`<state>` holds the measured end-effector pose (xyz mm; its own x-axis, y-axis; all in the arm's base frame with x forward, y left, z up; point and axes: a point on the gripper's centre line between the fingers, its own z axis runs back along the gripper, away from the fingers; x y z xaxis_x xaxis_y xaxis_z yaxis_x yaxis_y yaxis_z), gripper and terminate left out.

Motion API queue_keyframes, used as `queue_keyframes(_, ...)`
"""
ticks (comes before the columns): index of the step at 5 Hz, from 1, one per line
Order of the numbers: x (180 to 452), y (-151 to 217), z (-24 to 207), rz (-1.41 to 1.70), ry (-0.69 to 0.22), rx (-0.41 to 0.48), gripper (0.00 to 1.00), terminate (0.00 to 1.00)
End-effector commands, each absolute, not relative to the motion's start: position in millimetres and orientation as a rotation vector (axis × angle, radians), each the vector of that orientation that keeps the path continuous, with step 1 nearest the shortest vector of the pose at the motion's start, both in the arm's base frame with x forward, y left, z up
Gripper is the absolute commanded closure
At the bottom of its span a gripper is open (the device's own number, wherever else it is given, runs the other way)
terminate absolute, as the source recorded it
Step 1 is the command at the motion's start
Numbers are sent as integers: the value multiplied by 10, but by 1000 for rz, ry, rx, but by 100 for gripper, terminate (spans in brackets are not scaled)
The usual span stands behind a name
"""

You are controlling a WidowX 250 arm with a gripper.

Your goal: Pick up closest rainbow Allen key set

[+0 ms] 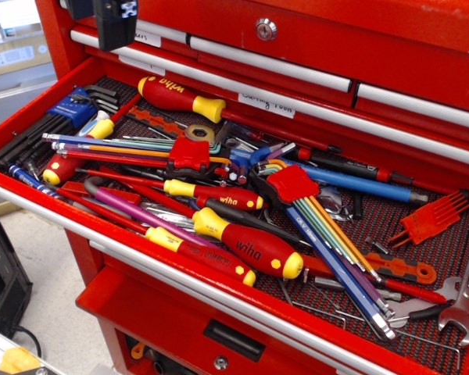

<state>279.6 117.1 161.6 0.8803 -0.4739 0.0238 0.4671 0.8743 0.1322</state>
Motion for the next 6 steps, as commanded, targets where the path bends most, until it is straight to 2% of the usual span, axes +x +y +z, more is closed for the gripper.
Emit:
queue_keyframes(1,2867,1168,1555,-919,-155,119,0,0)
queue_keyframes(4,3071,1223,1200,-1104,-131,37,0,0)
queue_keyframes(6,3119,1208,863,-1151,-132,-31,0,0)
